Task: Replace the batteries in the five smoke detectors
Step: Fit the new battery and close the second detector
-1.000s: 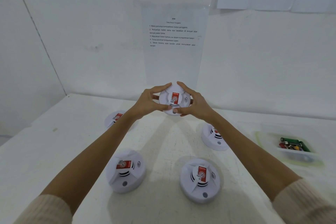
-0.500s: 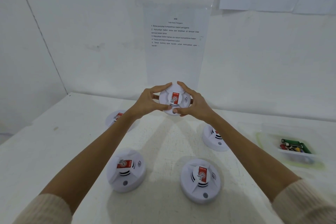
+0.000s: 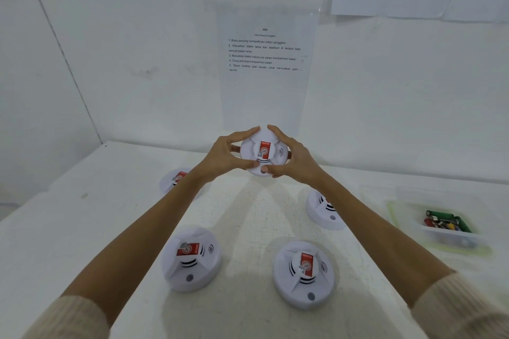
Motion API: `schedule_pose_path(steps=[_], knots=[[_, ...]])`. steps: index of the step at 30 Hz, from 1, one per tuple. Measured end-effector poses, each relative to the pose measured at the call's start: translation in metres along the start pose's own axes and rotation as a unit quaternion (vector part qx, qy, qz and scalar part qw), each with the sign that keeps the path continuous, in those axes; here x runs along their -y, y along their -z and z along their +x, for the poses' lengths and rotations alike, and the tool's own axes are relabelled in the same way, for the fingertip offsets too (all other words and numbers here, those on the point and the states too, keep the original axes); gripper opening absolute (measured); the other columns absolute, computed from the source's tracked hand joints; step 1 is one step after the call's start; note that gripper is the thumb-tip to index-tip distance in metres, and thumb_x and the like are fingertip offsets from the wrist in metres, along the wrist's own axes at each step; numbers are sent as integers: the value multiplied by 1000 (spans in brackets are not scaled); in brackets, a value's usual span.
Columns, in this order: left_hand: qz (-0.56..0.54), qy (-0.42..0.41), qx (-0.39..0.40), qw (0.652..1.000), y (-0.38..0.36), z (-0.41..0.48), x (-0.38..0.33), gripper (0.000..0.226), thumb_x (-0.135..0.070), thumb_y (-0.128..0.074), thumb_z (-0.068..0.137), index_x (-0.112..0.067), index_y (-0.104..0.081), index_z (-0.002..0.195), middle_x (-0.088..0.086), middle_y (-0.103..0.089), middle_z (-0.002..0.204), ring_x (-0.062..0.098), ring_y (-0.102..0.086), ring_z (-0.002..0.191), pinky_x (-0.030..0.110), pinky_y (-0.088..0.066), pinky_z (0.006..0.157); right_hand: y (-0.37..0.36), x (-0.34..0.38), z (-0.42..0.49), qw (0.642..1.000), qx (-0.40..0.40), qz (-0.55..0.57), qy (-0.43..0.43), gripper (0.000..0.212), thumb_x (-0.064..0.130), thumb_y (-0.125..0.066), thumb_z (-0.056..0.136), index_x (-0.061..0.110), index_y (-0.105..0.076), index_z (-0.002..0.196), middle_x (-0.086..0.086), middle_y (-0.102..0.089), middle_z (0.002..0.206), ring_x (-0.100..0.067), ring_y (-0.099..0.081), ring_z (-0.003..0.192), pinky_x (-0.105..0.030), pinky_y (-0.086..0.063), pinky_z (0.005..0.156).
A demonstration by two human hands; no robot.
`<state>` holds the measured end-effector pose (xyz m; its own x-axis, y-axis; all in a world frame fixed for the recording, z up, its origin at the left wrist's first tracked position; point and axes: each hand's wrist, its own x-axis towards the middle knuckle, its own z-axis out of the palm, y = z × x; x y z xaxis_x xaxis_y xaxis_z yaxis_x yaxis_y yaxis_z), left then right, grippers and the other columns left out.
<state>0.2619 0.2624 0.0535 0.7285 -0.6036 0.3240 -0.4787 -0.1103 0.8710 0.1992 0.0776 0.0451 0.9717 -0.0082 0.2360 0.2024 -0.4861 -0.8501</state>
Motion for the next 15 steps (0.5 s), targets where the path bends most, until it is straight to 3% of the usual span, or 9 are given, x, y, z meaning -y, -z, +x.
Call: schedule_pose_path(steps=[3, 5, 10, 15], knots=[[-18, 9, 2, 1000, 2, -1, -2, 66, -2, -73, 75, -30, -44, 127, -11, -55, 119, 2, -59, 97, 11, -50, 75, 5, -2, -2, 1000, 27, -9, 5, 99, 18, -81, 68, 27, -21, 146, -5, -39, 142, -23, -44, 126, -37, -49, 95], [-21, 10, 3, 1000, 3, -2, -4, 67, -2, -74, 74, -32, -44, 126, -13, -55, 119, 1, -59, 98, 10, -49, 74, 7, -3, -6, 999, 34, -16, 16, 105, 13, -83, 64, 26, -19, 146, -1, -36, 145, -19, -42, 127, -33, -46, 99], [-25, 12, 28, 999, 6, -3, -2, 73, -2, -76, 72, -33, -41, 129, -12, -51, 128, 3, -57, 107, 9, -48, 79, 8, -2, -12, 999, -22, 25, 36, 96, 3, -83, 60, 18, -32, 141, -2, -43, 139, -19, -48, 121, -31, -50, 94], [0, -3, 52, 999, 9, -1, -3, 81, 4, -77, 69, -27, -37, 133, -12, -47, 129, 0, -54, 108, 6, -46, 80, 12, -1, -11, 999, -12, 30, 27, 98, 6, -84, 60, 22, -32, 141, -1, -43, 139, -22, -51, 118, -33, -51, 93]])
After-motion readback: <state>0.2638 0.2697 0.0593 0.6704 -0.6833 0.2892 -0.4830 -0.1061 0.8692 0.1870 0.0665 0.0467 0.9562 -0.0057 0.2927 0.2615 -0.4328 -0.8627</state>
